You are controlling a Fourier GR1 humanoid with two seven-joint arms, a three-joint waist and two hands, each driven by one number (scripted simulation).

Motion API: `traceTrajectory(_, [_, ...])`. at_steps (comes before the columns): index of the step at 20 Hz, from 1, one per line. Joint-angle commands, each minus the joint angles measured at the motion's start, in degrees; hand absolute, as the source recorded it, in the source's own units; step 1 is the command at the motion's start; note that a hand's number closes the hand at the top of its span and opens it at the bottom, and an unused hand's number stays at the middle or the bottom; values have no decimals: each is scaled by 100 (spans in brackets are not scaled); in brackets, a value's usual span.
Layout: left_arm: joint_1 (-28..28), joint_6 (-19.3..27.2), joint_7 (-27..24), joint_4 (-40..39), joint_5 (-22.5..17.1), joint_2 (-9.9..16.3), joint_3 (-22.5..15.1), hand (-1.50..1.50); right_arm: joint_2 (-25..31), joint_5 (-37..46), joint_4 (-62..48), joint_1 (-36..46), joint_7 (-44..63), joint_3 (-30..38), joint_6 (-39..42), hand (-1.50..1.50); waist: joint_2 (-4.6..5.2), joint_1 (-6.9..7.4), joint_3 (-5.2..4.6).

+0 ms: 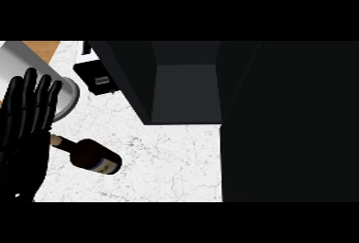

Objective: Pick up the wine, place it into the cabinet and close the cabinet

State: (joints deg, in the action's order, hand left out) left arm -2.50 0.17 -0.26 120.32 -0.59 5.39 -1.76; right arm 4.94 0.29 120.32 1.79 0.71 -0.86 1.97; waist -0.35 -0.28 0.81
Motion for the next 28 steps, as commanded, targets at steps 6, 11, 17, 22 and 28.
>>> traceTrajectory(6, [863, -2018, -232, 509, -1390, 714, -748, -150, -76, -174, 574, -1002, -164, -207, 227, -150, -7, -23, -86])
traceTrajectory(11, [1790, -2255, 897, 1020, -3052, 788, -1003, -150, 160, -738, 1043, -1399, 782, -691, 744, -150, -7, 47, -86])
traceTrajectory(17, [2716, -2135, 1476, 2326, -3720, 1145, -799, -150, 282, -995, 1865, -1575, 1330, -648, 785, -150, 9, 68, -81])
traceTrajectory(22, [2412, -1688, 1672, 2449, -3569, 849, -1004, -150, 199, -854, 2390, -1237, 2136, -812, 399, -150, 12, 59, -83])
traceTrajectory(28, [2494, -1371, 2011, 2779, -3567, 849, -1068, -150, 228, -971, 2403, -1106, 2315, -688, 325, -150, 4, 80, -81])
